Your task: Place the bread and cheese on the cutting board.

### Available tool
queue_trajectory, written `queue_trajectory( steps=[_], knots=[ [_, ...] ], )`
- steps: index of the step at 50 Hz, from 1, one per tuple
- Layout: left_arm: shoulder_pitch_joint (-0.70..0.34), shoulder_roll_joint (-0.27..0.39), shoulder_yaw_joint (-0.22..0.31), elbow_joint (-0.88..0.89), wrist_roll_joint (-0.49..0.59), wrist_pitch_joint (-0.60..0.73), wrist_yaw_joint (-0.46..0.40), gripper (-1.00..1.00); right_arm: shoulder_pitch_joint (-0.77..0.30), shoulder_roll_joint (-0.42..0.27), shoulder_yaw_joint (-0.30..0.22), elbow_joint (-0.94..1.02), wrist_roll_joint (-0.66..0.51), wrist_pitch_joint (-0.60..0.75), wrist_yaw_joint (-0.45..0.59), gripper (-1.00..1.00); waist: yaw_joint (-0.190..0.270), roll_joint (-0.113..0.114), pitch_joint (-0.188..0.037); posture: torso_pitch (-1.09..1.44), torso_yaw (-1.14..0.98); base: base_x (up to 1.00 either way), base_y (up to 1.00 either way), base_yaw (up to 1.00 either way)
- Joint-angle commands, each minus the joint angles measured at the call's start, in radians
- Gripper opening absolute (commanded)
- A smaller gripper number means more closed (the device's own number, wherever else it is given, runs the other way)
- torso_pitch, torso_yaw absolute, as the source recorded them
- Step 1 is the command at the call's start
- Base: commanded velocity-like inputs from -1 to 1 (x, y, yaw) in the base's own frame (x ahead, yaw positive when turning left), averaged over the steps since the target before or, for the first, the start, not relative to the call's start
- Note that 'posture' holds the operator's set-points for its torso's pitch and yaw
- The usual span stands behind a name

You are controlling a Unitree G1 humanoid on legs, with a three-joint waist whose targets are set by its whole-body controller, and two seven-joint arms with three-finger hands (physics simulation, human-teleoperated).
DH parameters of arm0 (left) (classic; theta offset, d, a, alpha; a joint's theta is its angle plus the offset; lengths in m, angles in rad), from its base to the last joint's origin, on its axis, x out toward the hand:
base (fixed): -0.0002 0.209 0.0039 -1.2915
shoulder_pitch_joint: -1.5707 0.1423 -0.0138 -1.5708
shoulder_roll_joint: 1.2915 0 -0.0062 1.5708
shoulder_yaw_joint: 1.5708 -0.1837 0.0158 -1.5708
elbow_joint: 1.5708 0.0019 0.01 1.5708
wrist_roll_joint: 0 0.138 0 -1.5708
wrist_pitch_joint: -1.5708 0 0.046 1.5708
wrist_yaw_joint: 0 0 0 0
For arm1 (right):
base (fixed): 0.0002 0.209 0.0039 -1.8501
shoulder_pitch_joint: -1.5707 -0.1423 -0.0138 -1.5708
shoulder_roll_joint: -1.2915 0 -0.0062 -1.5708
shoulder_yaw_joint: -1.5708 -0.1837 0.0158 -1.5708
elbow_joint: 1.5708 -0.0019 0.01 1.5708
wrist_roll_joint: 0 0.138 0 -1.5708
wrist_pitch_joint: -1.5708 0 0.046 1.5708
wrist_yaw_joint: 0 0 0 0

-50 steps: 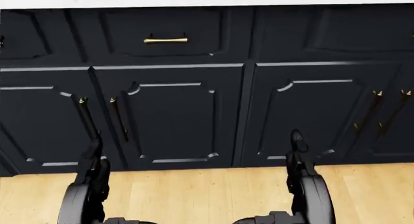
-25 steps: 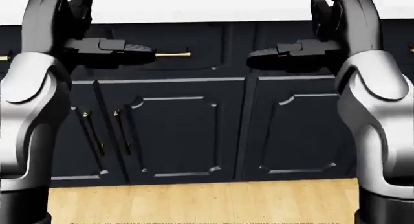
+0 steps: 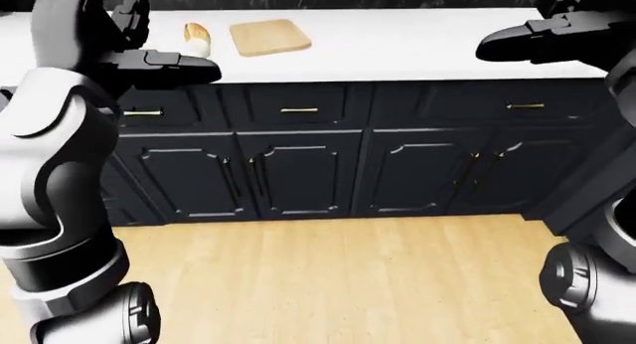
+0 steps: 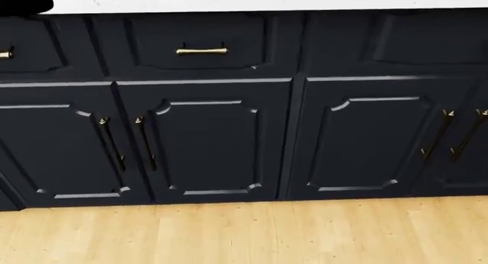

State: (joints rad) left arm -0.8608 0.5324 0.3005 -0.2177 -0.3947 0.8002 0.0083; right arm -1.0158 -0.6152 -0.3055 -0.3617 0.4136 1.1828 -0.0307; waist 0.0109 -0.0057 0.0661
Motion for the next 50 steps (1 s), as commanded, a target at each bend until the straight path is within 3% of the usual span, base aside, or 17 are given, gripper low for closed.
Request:
queue_trajectory(
  steps=[1,5,6,11,13,16,20,22,23,25,28,29,30,34,40,47,50],
  knots=[
    [-0.021,0.019,0.013,-0.008,-0.007,-0.044,0.010,1.00,-0.038,-0.019,-0.035,-0.016,0.012,-0.031,-0.021,1.00,-0.002,0.000,-0.029,0.00,0.00,0.00,0.00,0.00],
    [-0.020,0.025,0.012,-0.011,-0.019,-0.038,0.019,1.00,-0.017,-0.041,-0.020,-0.015,0.021,-0.047,-0.026,1.00,0.000,0.001,-0.027,0.00,0.00,0.00,0.00,0.00],
    [-0.018,0.027,0.012,0.000,-0.018,-0.048,0.018,1.00,-0.015,-0.032,-0.023,-0.014,0.027,-0.048,-0.030,1.00,-0.004,0.007,-0.049,0.00,0.00,0.00,0.11,0.00],
    [-0.008,0.030,0.008,0.023,-0.013,-0.072,0.016,1.00,-0.015,-0.014,-0.042,-0.012,0.055,-0.057,-0.045,1.00,-0.011,0.015,-0.046,0.00,0.00,0.00,0.19,0.00],
    [-0.008,0.029,0.010,0.025,-0.020,-0.072,0.018,1.00,-0.003,-0.027,-0.030,-0.009,0.056,-0.063,-0.049,1.00,-0.012,-0.025,-0.049,0.00,0.00,0.00,0.53,0.00],
    [-0.007,0.029,0.006,0.021,-0.021,-0.069,0.018,1.00,0.004,-0.031,-0.027,-0.002,0.061,-0.067,-0.058,1.00,-0.015,-0.028,-0.057,0.00,0.00,0.00,0.53,0.00],
    [0.000,0.030,0.009,0.009,-0.033,-0.076,0.005,1.00,0.010,-0.028,-0.027,0.002,0.071,-0.064,-0.066,1.00,-0.025,0.023,-0.033,0.00,0.00,0.00,0.54,0.00],
    [0.001,0.027,0.006,0.018,-0.031,-0.083,0.004,1.00,0.016,-0.028,-0.027,0.005,0.074,-0.069,-0.067,1.00,-0.030,0.094,-0.052,0.00,0.00,0.00,0.53,0.00],
    [0.002,0.027,0.006,0.018,-0.031,-0.087,0.002,1.00,0.018,-0.027,-0.027,0.006,0.076,-0.070,-0.068,1.00,-0.036,0.111,-0.065,0.00,0.00,0.00,0.53,0.00],
    [0.002,0.027,0.005,0.017,-0.029,-0.086,0.003,1.00,0.016,-0.029,-0.026,0.007,0.080,-0.070,-0.070,1.00,-0.027,0.079,-0.037,0.00,0.00,0.00,0.53,0.00],
    [0.005,0.024,0.002,0.008,-0.029,-0.083,0.003,1.00,0.015,-0.032,-0.028,0.013,0.083,-0.073,-0.076,1.00,-0.024,0.036,-0.043,0.00,0.00,0.00,0.53,0.00],
    [0.008,0.022,0.000,0.009,-0.026,-0.087,0.001,1.00,0.014,-0.027,-0.037,0.023,0.086,-0.078,-0.085,1.00,-0.017,0.009,-0.026,0.00,0.00,0.00,0.00,0.00],
    [0.010,0.021,-0.004,0.011,-0.020,-0.093,-0.003,1.00,0.018,-0.032,-0.034,0.023,0.087,-0.078,-0.087,1.00,-0.016,0.027,-0.023,0.00,0.00,0.00,0.00,0.00],
    [0.015,0.016,-0.004,-0.004,-0.013,-0.084,-0.006,1.00,0.017,-0.033,-0.029,0.018,0.100,-0.082,-0.092,1.00,-0.023,0.039,-0.025,0.00,0.00,0.00,0.00,0.00],
    [0.017,0.011,0.001,-0.004,-0.009,-0.084,-0.009,1.00,0.027,-0.040,-0.020,0.008,0.099,-0.089,-0.086,1.00,-0.014,0.031,-0.010,0.00,0.00,0.00,0.00,0.00],
    [0.025,0.002,-0.007,0.014,0.005,-0.105,-0.017,1.00,0.035,-0.038,-0.014,0.003,0.082,-0.092,-0.071,1.00,0.002,-0.004,-0.008,0.00,0.00,0.00,0.00,0.00],
    [0.024,0.002,-0.003,0.011,0.007,-0.102,-0.019,1.00,0.044,-0.036,-0.011,-0.002,0.072,-0.096,-0.060,1.00,0.002,-0.051,-0.036,0.00,0.00,0.05,0.00,0.00]
  ],
)
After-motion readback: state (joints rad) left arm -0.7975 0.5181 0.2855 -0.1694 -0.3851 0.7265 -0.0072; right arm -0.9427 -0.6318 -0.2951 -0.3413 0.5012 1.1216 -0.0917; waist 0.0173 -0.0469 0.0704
